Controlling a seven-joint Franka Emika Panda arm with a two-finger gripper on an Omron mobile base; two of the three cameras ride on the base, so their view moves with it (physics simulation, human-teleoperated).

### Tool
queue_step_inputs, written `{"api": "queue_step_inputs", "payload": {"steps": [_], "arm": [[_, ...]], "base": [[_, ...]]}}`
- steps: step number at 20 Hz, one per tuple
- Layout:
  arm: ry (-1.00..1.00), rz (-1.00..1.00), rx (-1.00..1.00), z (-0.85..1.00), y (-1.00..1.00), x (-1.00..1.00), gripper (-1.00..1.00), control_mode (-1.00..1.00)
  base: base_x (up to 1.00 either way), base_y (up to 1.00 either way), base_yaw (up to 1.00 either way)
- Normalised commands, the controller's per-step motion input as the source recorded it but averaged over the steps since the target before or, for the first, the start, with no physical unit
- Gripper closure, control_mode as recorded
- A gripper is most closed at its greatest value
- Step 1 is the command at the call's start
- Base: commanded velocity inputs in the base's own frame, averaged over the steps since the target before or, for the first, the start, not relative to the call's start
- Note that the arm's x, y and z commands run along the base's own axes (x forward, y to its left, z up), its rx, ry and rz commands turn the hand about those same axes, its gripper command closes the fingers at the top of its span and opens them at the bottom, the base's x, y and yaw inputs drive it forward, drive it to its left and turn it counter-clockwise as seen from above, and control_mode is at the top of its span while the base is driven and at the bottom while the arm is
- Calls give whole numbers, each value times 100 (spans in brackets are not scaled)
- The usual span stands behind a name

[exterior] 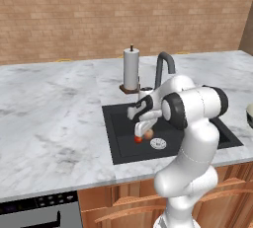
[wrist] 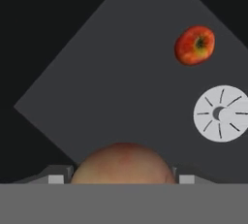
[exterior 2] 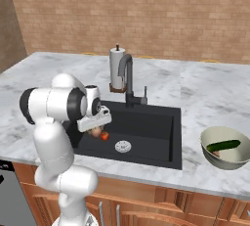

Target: There is a mixed pile of frozen fruits and vegetables on the counter. Locate all the frozen vegetables and place the items in a bowl on the counter. Take all the frozen fruits and defrost them in a running sink.

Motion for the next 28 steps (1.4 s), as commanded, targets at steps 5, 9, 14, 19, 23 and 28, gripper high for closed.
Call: {"api": "queue_step_inputs", "payload": {"steps": [5,9,14,19,23,28], "arm": [[-1,-5,0,-38,-22,29,100,-100],[-1,-3,4,-46,-14,19,100,-100],[-2,-2,4,-41,-21,19,100,-100],[-1,-2,3,-40,-27,24,100,-100],[0,0,3,-36,-23,33,100,-100],[0,0,0,-29,-17,36,100,-100]], "base": [[0,0,0],[0,0,0],[0,0,0],[0,0,0],[0,0,0],[0,0,0]]}}
